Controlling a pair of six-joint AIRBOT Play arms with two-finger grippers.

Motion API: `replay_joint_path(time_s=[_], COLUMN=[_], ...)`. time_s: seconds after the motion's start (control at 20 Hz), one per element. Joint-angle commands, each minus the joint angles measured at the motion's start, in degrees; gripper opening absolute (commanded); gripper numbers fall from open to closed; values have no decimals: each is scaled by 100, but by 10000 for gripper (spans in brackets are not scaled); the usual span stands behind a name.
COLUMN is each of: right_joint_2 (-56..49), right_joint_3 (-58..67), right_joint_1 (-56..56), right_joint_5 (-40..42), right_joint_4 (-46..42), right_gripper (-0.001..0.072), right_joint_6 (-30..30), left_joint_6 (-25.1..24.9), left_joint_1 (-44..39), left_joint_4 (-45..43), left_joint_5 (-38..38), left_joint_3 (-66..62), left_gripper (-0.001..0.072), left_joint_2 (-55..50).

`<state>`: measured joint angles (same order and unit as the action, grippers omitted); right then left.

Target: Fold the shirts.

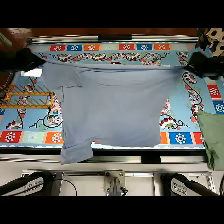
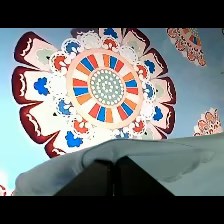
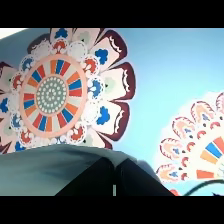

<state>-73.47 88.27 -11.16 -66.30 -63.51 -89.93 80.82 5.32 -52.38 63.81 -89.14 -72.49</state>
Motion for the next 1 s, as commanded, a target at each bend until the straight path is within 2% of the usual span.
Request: replay_joint_path(time_s=[0.0, 0.1, 0.25, 0.3, 0.35, 0.4, 0.45, 0.55, 0.65, 0.7, 0.8, 0.95], right_joint_2=[-1231, -1657, -2079, -2114, -2094, -2048, -1963, -1674, -1298, -1163, -876, -251], right_joint_3=[-83, -83, -83, -83, -74, -15, 109, 352, 380, 374, 131, -944], right_joint_1=[339, 485, 599, 614, 614, 564, 470, 195, -160, -315, -640, -1130], right_joint_5=[1134, 1217, 949, 861, 780, 616, 289, -575, -1617, -2170, -2946, -2752], right_joint_4=[450, 448, 472, 540, 739, 988, 1191, 933, -7, -560, -1156, -1128], right_gripper=[49, 50, 50, 79, 228, 448, 540, 540, 535, 535, 535, 535], right_joint_6=[-2, -66, -514, -560, -518, -348, -33, 195, 190, 203, 481, 566], left_joint_6=[-81, -68, -44, 52, 114, 114, 114, 173, 262, 264, 216, -79], left_joint_1=[0, -13, -35, -35, -17, 35, 140, 417, 710, 793, 925, 1143], left_joint_4=[619, 619, 619, 619, 619, 616, 614, 605, 271, -146, -750, -802], left_joint_5=[-553, -391, 175, 361, 487, 719, 1121, 2107, 2927, 3145, 3139, 2533], left_joint_3=[52, 55, 55, 55, 52, -4, -153, -466, -424, -251, 640, 2931], left_gripper=[28, 28, 40, 116, 278, 493, 570, 547, 397, 374, 384, 520], left_joint_2=[-1213, -1648, -2068, -2140, -2151, -2129, -2111, -2050, -1775, -1574, -997, -114])
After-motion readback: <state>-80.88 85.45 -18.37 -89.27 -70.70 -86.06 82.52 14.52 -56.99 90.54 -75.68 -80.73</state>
